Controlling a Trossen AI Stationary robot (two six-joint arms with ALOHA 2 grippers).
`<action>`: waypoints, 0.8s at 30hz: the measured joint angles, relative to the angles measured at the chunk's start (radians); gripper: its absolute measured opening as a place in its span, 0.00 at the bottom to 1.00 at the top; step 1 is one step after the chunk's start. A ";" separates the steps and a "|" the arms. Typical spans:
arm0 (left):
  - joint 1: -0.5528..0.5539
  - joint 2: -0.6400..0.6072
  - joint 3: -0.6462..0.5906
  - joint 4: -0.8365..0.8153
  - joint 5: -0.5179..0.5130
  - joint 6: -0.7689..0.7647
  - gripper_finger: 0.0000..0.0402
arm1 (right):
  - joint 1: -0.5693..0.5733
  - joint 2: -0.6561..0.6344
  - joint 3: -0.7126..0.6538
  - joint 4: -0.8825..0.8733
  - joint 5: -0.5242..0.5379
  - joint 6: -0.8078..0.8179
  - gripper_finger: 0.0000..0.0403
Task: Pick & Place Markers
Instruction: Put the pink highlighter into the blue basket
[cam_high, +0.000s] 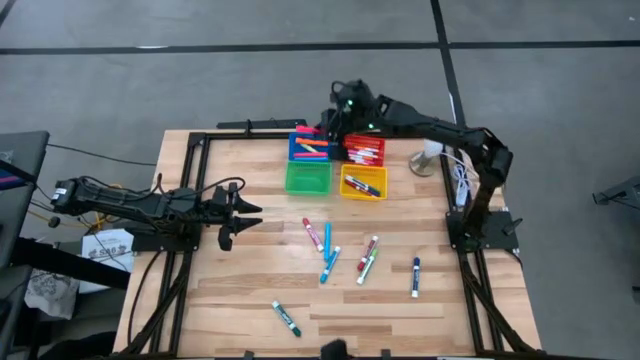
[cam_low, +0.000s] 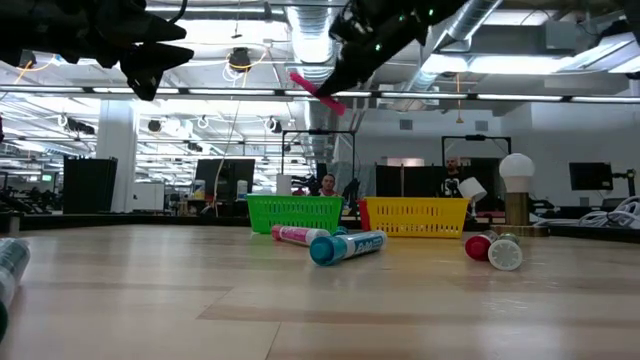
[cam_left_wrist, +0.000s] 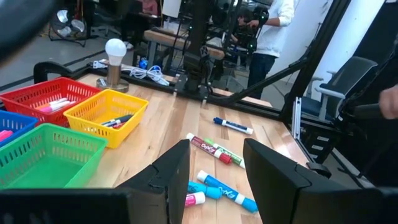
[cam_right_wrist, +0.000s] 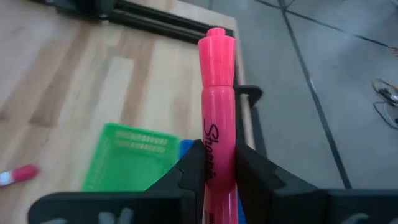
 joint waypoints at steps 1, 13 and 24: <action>0.000 0.000 0.000 0.000 0.000 0.000 0.37 | -0.014 0.015 0.002 0.022 -0.002 0.001 0.14; 0.012 0.013 0.000 0.019 -0.009 -0.016 0.37 | -0.082 0.266 0.174 0.005 -0.110 0.028 0.14; 0.020 0.025 0.001 0.028 -0.016 -0.023 0.37 | -0.114 0.506 0.479 -0.241 -0.148 0.031 0.14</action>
